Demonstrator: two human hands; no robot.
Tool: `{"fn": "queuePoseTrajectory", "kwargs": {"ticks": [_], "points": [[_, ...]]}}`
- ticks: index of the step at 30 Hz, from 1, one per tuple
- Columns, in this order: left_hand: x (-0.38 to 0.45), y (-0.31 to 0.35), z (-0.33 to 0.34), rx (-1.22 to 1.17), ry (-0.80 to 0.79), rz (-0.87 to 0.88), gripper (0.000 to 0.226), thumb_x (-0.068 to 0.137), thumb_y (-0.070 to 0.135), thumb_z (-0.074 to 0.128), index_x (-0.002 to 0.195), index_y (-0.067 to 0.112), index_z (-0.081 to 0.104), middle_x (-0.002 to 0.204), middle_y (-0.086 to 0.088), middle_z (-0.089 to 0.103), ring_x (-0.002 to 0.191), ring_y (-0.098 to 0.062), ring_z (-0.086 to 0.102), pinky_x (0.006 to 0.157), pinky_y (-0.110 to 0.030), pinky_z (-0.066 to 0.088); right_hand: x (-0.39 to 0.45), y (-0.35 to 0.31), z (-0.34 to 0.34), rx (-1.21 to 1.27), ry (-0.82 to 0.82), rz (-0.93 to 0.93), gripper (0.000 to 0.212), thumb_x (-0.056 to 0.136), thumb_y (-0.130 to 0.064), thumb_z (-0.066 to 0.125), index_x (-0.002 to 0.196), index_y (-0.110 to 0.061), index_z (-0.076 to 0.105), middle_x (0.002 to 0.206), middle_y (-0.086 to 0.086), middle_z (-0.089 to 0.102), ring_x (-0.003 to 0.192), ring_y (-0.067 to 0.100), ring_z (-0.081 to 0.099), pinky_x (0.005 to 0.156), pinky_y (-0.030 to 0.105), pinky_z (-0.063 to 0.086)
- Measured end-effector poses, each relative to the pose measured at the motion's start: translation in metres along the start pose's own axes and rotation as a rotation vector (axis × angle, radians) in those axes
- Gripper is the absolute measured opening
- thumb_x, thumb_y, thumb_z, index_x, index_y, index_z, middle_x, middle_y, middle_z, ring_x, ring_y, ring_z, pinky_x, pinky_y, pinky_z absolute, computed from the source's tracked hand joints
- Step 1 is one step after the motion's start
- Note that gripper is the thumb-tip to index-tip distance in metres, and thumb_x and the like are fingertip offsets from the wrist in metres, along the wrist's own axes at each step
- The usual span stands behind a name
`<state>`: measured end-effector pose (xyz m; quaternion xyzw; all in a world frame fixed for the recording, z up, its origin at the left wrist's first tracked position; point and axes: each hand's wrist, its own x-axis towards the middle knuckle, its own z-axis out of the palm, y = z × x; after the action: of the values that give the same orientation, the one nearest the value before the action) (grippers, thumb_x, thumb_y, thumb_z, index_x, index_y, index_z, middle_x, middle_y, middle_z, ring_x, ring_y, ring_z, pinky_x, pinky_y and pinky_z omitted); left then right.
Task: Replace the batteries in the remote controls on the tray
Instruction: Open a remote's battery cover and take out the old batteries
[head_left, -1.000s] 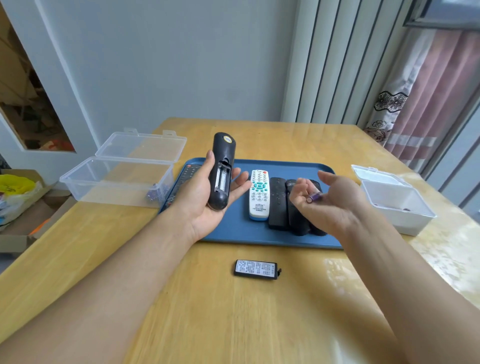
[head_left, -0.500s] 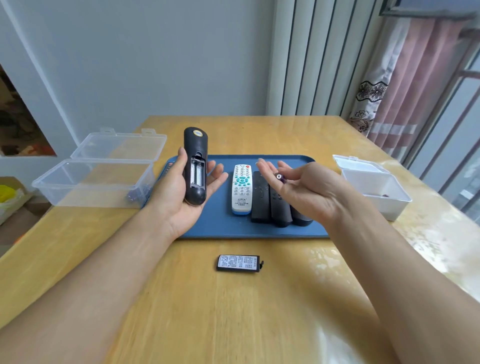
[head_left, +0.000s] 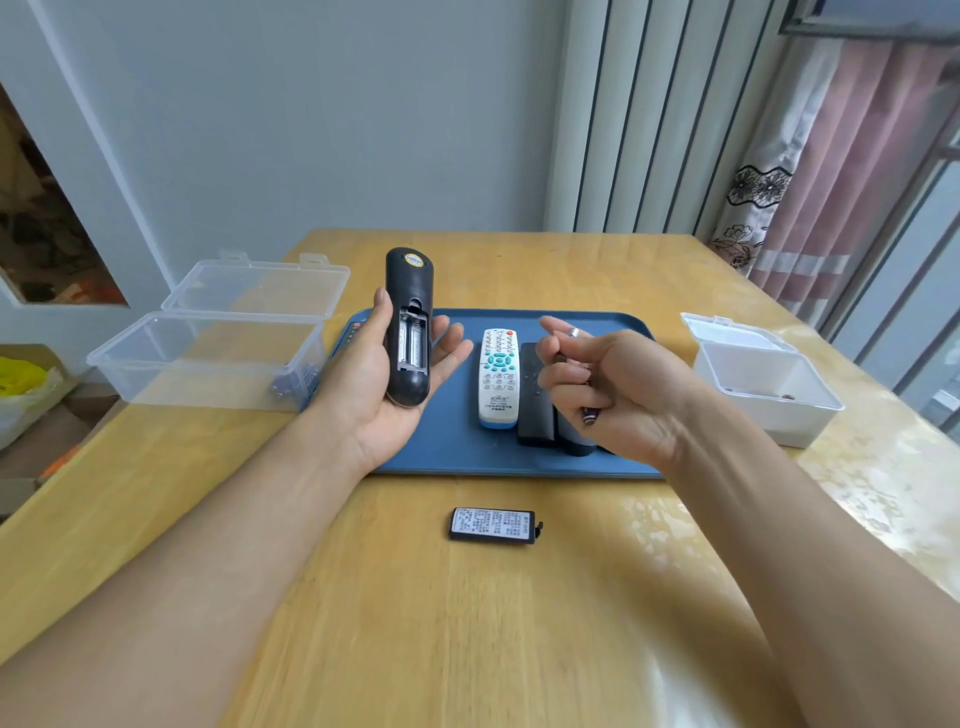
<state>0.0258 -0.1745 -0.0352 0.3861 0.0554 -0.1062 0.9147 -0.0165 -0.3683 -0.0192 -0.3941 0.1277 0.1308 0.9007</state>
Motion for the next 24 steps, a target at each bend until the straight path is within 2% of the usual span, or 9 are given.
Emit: {"fn": "queuePoseTrajectory", "kwargs": {"ticks": [4,6,9,13,15,19,21,23,24], "points": [[-0.001,0.000,0.000,0.009,-0.001,-0.008,0.045,0.103,0.042,0.052,0.114,0.001,0.064,0.084,-0.014,0.069,0.073,-0.024,0.075,0.085,-0.045,0.062,0.001,-0.003,-0.002,0.001,0.056,-0.030,0.026,0.103,-0.009,0.045,0.123,-0.015,0.060,0.069,0.002,0.051,0.050,0.008,0.029,0.032,0.016,0.020],[-0.002,0.000,0.001,0.011,-0.004,-0.010,0.044,0.102,0.042,0.052,0.113,0.001,0.064,0.083,-0.013,0.070,0.072,-0.024,0.075,0.085,-0.046,0.062,0.002,-0.005,-0.004,0.084,0.085,-0.016,0.019,0.103,-0.017,0.048,0.115,-0.012,0.063,0.064,0.000,0.046,0.049,0.008,0.026,0.033,0.016,0.017],[-0.003,-0.001,0.001,0.012,-0.003,-0.010,0.043,0.103,0.042,0.052,0.112,0.002,0.064,0.081,-0.013,0.070,0.071,-0.024,0.075,0.085,-0.046,0.061,0.003,-0.008,-0.008,0.251,0.147,-0.012,0.023,0.104,-0.024,0.046,0.105,-0.011,0.065,0.054,-0.004,0.036,0.040,0.007,0.027,0.034,0.015,0.016],[-0.003,-0.002,0.000,0.010,-0.004,-0.013,0.044,0.103,0.042,0.052,0.114,0.002,0.064,0.080,-0.013,0.071,0.072,-0.024,0.075,0.085,-0.046,0.061,0.003,-0.014,-0.011,0.497,0.223,0.018,0.018,0.101,-0.017,0.051,0.097,-0.005,0.064,0.056,-0.001,0.043,0.033,0.010,0.042,0.031,0.015,0.036],[-0.003,-0.002,0.000,0.008,-0.003,-0.013,0.045,0.103,0.042,0.052,0.115,0.001,0.064,0.079,-0.013,0.071,0.072,-0.023,0.075,0.086,-0.046,0.061,0.004,-0.017,-0.012,0.636,0.281,-0.010,0.018,0.100,-0.016,0.054,0.107,-0.001,0.062,0.065,0.006,0.052,0.035,0.017,0.051,0.033,0.020,0.045],[-0.003,-0.002,0.001,-0.004,0.005,-0.013,0.045,0.103,0.043,0.052,0.115,0.001,0.064,0.079,-0.012,0.070,0.073,-0.022,0.075,0.087,-0.046,0.061,0.002,-0.027,-0.016,0.804,0.340,-0.107,0.029,0.103,-0.022,0.048,0.115,0.004,0.056,0.084,0.020,0.058,0.046,0.039,0.063,0.052,0.046,0.061],[-0.003,-0.001,0.001,-0.018,0.011,-0.014,0.046,0.103,0.043,0.052,0.112,0.000,0.064,0.079,-0.012,0.071,0.072,-0.022,0.075,0.088,-0.046,0.060,0.001,-0.030,-0.019,0.824,0.344,-0.128,0.031,0.104,-0.024,0.044,0.116,0.003,0.053,0.094,0.026,0.060,0.065,0.044,0.067,0.065,0.055,0.061],[-0.003,-0.001,0.001,-0.029,0.014,-0.014,0.046,0.102,0.043,0.052,0.111,0.000,0.065,0.079,-0.013,0.070,0.072,-0.022,0.075,0.088,-0.045,0.060,0.002,-0.030,-0.020,0.801,0.334,-0.126,0.032,0.105,-0.025,0.041,0.120,0.002,0.050,0.105,0.030,0.058,0.088,0.040,0.067,0.076,0.060,0.059],[-0.003,-0.001,0.001,-0.029,0.014,-0.013,0.046,0.102,0.043,0.052,0.111,0.000,0.065,0.080,-0.012,0.070,0.072,-0.022,0.075,0.088,-0.045,0.061,0.002,-0.029,-0.020,0.781,0.328,-0.114,0.033,0.105,-0.025,0.041,0.121,0.002,0.049,0.109,0.030,0.057,0.093,0.039,0.066,0.080,0.061,0.057]]}}
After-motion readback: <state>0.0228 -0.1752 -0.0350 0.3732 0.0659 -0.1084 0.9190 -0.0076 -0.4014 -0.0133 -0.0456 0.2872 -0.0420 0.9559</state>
